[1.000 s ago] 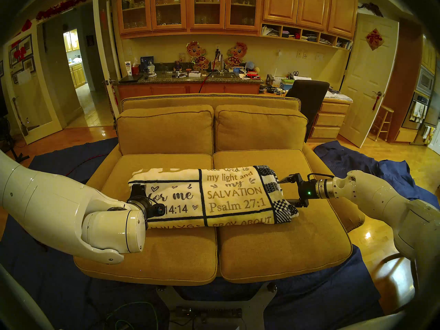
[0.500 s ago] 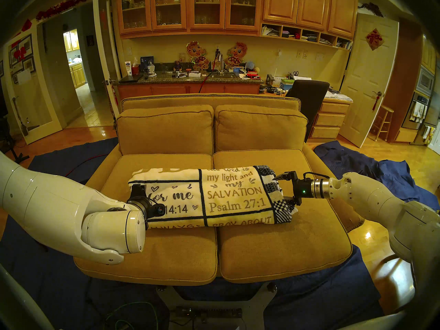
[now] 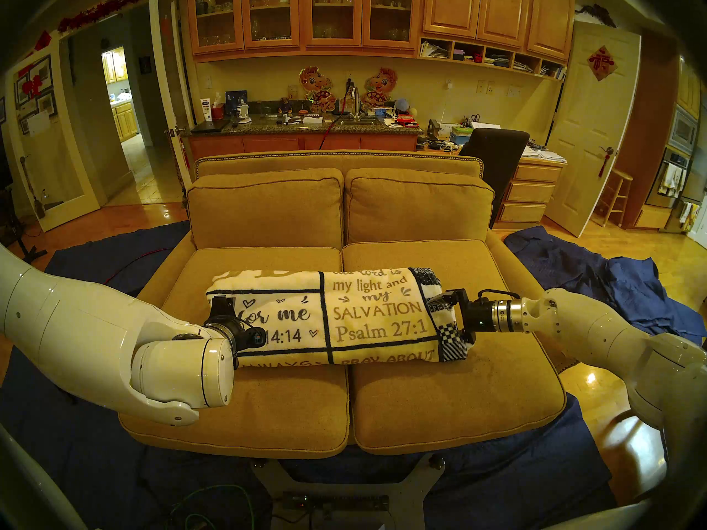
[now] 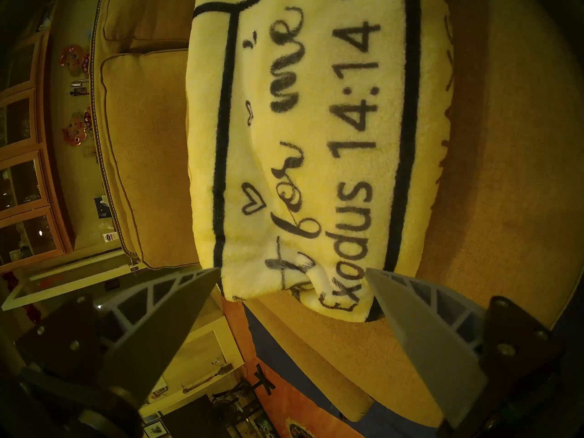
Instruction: Fold the blanket in half twice
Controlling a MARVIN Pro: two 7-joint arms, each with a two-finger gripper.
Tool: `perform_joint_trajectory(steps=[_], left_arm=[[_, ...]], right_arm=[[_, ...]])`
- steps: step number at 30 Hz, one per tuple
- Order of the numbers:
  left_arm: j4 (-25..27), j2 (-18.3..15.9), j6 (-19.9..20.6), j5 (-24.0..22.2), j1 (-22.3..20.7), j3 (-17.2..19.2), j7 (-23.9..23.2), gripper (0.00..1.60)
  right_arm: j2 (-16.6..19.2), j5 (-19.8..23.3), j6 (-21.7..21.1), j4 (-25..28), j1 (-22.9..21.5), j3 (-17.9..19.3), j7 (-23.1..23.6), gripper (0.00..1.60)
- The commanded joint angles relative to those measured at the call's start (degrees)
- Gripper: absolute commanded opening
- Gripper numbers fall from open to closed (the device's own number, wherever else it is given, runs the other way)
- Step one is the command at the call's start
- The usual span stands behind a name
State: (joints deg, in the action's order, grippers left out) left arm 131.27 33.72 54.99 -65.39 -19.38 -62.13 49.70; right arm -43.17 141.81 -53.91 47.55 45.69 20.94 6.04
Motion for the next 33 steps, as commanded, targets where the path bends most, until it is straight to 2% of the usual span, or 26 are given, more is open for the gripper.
perform_joint_trajectory(steps=[1,6,8,9,10,11,12,18,22,28,33], left_arm=[[-0.1,0.1,0.0,0.4,-0.4,0.4,5.9,1.60],[-0.1,0.1,0.0,0.3,-0.3,0.4,6.3,1.60],[-0.1,0.1,0.0,0.7,-0.5,0.5,5.4,1.60],[-0.1,0.1,0.0,0.2,-0.3,0.5,6.5,1.60],[-0.1,0.1,0.0,0.7,-0.5,0.5,5.4,1.60],[-0.1,0.1,0.0,0.4,-0.4,0.5,6.0,1.60],[-0.1,0.1,0.0,0.4,-0.3,0.5,6.1,1.60],[-0.1,0.1,0.0,0.3,-0.3,0.5,6.4,1.60],[-0.1,0.1,0.0,0.3,-0.2,0.5,6.4,1.60],[-0.2,0.0,0.0,1.0,-0.6,0.7,3.8,1.60],[-0.3,0.0,0.0,1.2,-0.6,0.7,3.4,1.60]], right_arm=[[1.4,-0.6,2.1,5.9,1.6,0.3,1.6,1.60],[1.9,-0.9,4.7,8.7,2.7,0.4,2.1,1.60],[2.4,-1.3,7.2,10.8,3.5,0.5,2.5,1.60],[2.6,-1.3,8.0,11.3,3.8,0.6,2.7,1.24],[2.7,-1.3,8.7,11.9,4.0,0.6,2.6,0.77],[2.9,-1.5,9.6,12.5,4.2,0.7,2.7,0.22],[3.1,-1.4,10.5,13.0,4.4,0.8,2.8,0.00],[4.0,-1.6,14.5,14.8,4.5,1.5,2.9,0.00],[5.1,-2.5,16.9,15.0,3.0,2.6,2.8,0.00],[5.9,-4.4,19.9,9.9,-1.2,4.5,1.1,0.00],[5.7,-5.3,20.9,6.3,-3.0,5.4,0.5,0.00]])
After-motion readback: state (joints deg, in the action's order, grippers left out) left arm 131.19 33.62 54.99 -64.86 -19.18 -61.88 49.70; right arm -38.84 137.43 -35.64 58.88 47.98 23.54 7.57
